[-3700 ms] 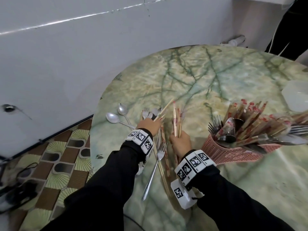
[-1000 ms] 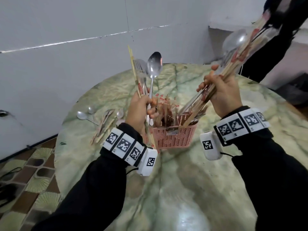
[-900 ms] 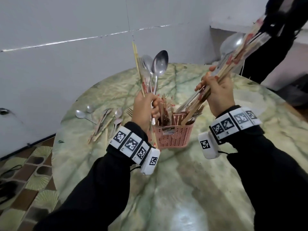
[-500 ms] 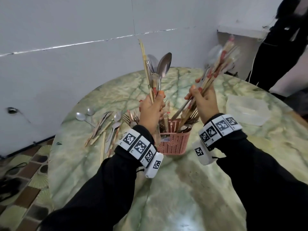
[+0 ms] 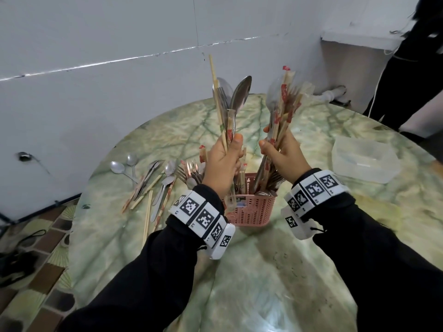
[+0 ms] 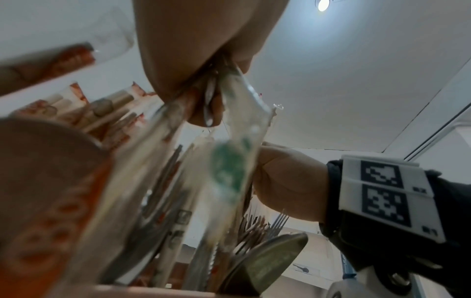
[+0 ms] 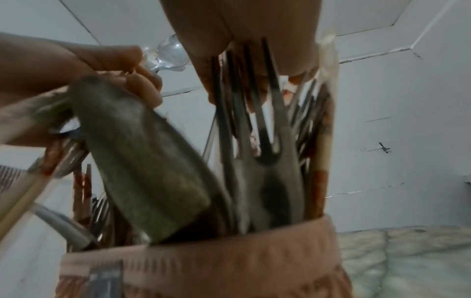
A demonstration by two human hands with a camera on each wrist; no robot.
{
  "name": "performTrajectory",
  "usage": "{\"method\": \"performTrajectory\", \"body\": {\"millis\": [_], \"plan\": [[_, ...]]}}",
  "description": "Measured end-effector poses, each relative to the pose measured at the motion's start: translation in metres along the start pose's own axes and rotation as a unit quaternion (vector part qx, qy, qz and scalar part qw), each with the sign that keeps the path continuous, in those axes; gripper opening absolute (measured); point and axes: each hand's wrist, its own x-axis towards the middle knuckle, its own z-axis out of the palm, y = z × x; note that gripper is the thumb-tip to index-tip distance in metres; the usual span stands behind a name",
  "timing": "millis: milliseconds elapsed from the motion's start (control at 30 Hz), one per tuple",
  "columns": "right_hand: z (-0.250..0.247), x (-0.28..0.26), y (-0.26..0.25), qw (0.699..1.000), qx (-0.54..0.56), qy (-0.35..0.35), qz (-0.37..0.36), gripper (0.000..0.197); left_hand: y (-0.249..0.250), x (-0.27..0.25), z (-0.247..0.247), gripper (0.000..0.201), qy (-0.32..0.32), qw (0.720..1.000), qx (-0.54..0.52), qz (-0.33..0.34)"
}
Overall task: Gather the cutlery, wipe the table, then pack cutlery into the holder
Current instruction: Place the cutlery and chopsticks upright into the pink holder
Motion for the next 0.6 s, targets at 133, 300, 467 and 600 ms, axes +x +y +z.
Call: {"method": "performTrajectory", "body": {"millis": [133,300,467,600], "plan": [[0.003,-0.005,0.001,0.987,-0.151,-0.047,0.007,0.021,0.000,0.001,0.000,0.022,0.004,1.000,-0.013,-0.003],[0.001,-0.001,0.002,0.909,-0.390,-0.137,0.055,0.042,-0.003,0.004,-0.003,0.026,0.013,0.999,-0.016,-0.025],[-0.011,-0.004,-0.016,0.893,-0.390,-0.206,0.094,0.093,-0.006,0.004,-0.006,0.016,0.030,0.999,0.018,-0.025],[-0.042,-0.005,-0.015,0.885,-0.379,-0.239,0.127,0.123,-0.009,0.004,-0.008,0.022,0.038,0.999,0.029,-0.027]]}}
